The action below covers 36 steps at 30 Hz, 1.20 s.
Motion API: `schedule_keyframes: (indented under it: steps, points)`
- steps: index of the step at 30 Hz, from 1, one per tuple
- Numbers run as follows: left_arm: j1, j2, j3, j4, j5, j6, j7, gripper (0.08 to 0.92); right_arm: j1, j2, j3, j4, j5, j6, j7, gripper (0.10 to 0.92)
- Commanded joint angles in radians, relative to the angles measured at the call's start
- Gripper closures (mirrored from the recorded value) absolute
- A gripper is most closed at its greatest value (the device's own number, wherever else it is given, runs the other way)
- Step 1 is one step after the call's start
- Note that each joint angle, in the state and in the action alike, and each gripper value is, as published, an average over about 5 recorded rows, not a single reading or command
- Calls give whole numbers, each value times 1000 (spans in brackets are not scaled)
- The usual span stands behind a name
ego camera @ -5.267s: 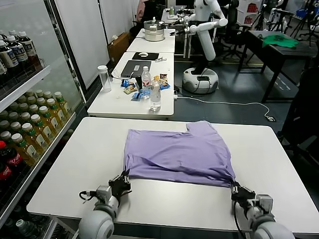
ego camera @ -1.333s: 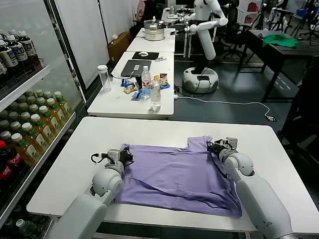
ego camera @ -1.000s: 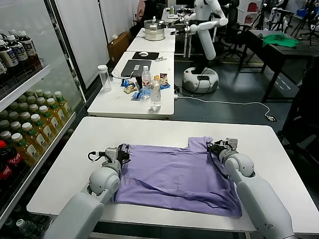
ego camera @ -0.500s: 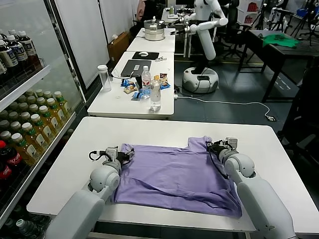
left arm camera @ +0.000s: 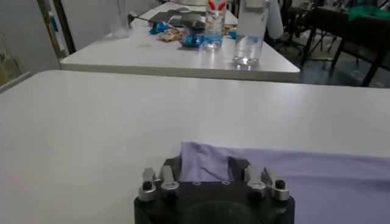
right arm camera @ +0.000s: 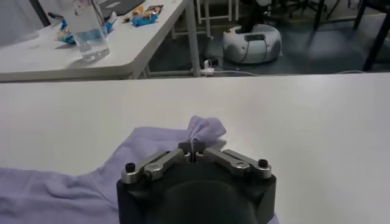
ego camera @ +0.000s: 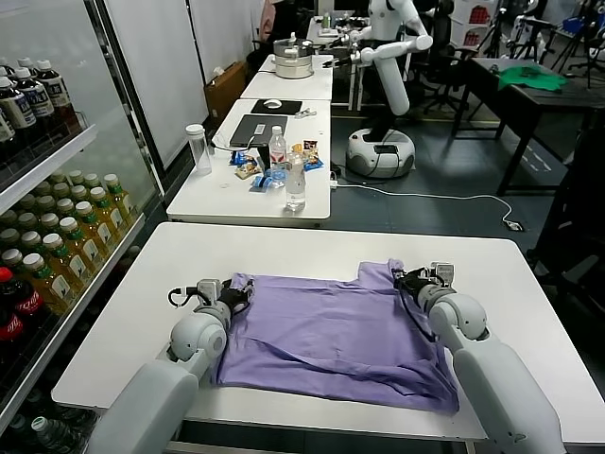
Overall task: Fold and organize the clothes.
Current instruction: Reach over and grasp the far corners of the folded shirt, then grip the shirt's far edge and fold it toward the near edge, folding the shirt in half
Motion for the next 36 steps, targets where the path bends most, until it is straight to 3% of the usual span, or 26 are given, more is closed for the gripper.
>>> schedule_keyframes:
  steps: [1, 8, 15, 26, 36]
  points:
    - [11, -7, -6, -7, -46, -27, 19, 537, -15, -7, 7, 27, 2, 1, -5, 915]
    - [31, 5, -14, -37, -36, -88, 37, 746, -37, -25, 27, 70, 14, 1, -10, 915]
    - [91, 56, -54, -165, -68, -143, 50, 906, -95, -72, 90, 211, 41, 1, -14, 915]
    - [264, 141, -155, -390, -151, -141, 56, 912, -316, -146, 221, 476, 56, 1, -7, 915]
    - [400, 194, -205, -472, -142, -117, 83, 913, -554, -86, 370, 645, -17, 1, -15, 915]
